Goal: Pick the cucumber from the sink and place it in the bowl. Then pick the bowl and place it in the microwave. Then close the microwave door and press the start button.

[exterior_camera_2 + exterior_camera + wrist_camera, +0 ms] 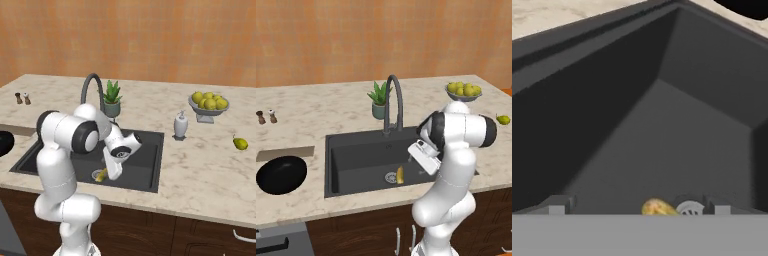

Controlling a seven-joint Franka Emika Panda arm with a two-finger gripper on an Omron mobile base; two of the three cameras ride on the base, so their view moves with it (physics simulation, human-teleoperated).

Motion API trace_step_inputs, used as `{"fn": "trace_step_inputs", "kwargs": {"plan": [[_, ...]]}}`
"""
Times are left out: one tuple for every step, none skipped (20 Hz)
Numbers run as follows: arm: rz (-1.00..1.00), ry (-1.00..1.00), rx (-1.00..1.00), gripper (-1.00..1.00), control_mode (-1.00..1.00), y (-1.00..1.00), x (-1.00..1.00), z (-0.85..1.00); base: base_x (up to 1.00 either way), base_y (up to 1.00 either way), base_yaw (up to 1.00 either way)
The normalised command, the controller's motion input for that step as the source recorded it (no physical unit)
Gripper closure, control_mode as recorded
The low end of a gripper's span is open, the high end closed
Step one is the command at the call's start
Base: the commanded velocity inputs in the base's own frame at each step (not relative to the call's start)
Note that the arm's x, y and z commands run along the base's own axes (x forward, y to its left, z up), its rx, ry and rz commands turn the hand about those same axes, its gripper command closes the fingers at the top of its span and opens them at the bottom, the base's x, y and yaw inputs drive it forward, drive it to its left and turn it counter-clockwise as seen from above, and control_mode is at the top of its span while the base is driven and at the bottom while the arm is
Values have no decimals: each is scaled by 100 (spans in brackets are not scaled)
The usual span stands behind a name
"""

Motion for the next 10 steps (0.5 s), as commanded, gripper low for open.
{"fn": "trace_step_inputs", "kwargs": {"plan": [[4,-6,0,-100,-100,1,4,-31,0,0,0],[4,-6,0,-100,-100,6,4,-34,0,0,0],[3,-5,0,-100,-100,7,6,-35,0,0,0],[2,-6,0,-100,-100,11,15,-36,0,0,0],[1,-9,0,-100,-100,11,17,-36,0,0,0],[0,-11,0,-100,-100,11,24,-33,0,0,0],[0,-11,0,-100,-100,13,29,-31,0,0,0],[0,-13,0,-100,-100,11,33,-31,0,0,0],[0,-12,0,-100,-100,8,32,-28,0,0,0],[0,-11,0,-100,-100,6,34,-29,0,0,0]]}}
